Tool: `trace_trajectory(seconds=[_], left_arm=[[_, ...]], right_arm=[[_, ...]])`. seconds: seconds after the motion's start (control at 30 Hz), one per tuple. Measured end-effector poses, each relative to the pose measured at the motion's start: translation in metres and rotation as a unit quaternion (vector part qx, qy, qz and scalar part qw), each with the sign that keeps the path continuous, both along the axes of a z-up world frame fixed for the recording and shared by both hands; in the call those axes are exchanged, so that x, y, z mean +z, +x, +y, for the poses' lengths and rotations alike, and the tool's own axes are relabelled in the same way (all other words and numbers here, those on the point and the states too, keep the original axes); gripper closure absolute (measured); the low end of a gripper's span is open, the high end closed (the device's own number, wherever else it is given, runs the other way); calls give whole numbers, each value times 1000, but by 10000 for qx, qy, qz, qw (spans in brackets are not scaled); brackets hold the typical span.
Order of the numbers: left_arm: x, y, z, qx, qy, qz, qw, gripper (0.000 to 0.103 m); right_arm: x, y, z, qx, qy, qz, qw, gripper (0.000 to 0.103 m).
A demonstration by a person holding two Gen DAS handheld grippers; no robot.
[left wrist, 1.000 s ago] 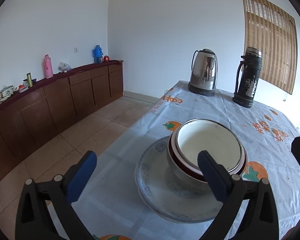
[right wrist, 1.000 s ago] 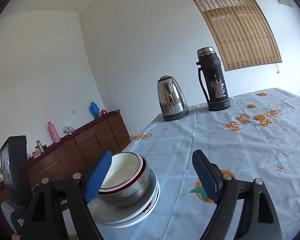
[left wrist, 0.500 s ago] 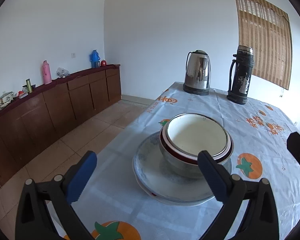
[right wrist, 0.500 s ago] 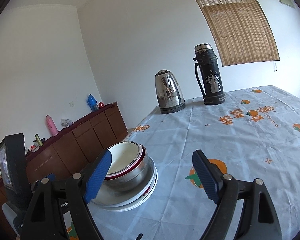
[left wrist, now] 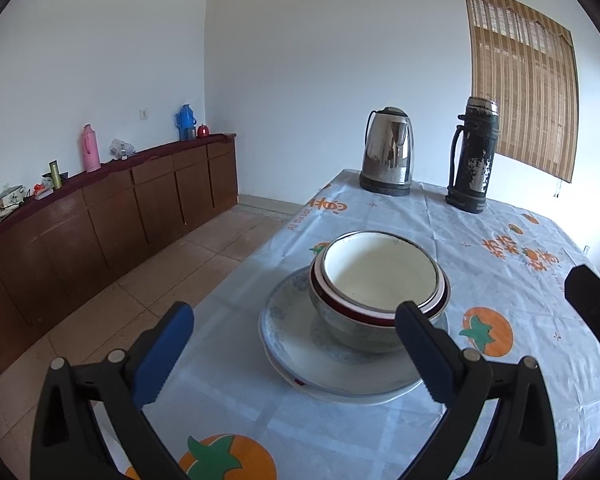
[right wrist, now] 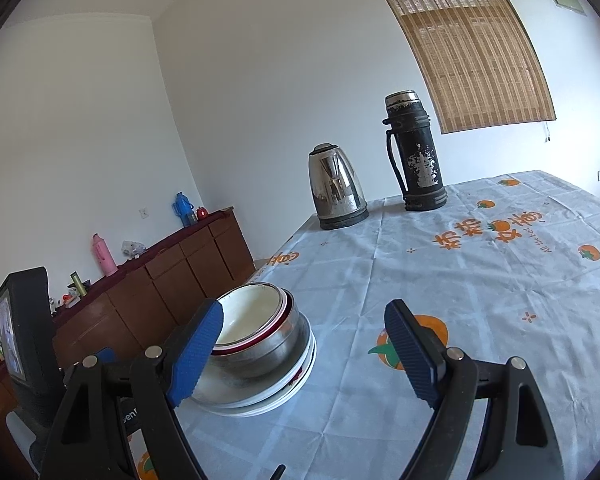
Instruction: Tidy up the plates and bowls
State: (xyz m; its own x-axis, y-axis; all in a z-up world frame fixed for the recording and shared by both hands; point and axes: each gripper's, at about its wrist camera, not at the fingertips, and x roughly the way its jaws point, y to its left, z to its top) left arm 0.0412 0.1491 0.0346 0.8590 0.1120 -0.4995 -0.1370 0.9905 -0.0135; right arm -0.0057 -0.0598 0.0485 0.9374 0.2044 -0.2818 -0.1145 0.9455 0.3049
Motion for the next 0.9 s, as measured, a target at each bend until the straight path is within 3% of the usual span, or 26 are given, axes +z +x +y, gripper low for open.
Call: trace_trajectory(seconds=[0.9], left_arm=[[6,-4,-4,2,47,-60,10000,1]], right_arm=[[4,-4,-3,-38,48,-1,10000,18]])
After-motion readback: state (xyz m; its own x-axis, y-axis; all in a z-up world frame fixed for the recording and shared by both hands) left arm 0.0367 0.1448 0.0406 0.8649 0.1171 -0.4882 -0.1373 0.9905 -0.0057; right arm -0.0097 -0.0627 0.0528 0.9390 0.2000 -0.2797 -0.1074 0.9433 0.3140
